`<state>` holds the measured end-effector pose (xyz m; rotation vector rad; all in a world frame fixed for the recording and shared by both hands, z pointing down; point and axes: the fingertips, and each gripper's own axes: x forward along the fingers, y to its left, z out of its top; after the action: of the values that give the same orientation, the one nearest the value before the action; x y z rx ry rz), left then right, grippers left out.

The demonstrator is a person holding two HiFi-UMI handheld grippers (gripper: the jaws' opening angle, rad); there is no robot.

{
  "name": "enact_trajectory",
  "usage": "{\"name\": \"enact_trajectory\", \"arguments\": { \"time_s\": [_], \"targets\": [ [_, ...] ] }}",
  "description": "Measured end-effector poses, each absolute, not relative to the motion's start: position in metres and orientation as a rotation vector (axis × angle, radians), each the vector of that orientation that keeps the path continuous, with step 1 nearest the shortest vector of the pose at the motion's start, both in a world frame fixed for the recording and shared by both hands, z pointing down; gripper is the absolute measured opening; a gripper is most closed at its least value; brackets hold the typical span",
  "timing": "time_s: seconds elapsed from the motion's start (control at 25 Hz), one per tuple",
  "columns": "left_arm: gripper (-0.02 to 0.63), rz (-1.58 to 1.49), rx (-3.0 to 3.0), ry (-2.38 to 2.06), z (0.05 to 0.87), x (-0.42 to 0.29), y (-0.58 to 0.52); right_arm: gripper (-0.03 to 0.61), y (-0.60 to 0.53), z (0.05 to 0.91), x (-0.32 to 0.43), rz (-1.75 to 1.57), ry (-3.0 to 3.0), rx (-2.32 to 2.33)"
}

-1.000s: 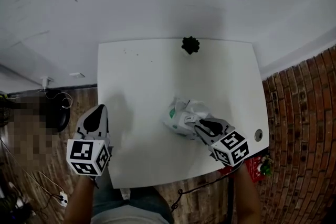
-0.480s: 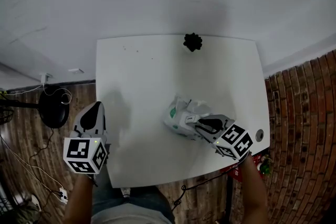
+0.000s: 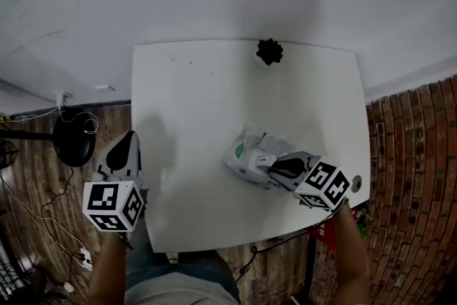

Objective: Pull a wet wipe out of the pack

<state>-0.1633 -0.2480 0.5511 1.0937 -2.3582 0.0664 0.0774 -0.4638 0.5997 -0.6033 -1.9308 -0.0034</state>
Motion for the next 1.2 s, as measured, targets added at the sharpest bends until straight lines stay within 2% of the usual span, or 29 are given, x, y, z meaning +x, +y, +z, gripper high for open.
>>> {"name": "enact_trajectory", "arguments": {
  "time_s": [0.28,1.2],
  "targets": [
    [0.0,0.059,1.097,-2.353,0.553,-0.166,-0.25,0.006,-0.462,0.602,0.077,-0.001,-1.916,-0.599],
    [0.0,0.076,1.28,-2.325,0.516,-0.165,-0.253,0.003,-0.466,0.551,0.076,-0.065,-2.071,-0.325]
  ]
}}
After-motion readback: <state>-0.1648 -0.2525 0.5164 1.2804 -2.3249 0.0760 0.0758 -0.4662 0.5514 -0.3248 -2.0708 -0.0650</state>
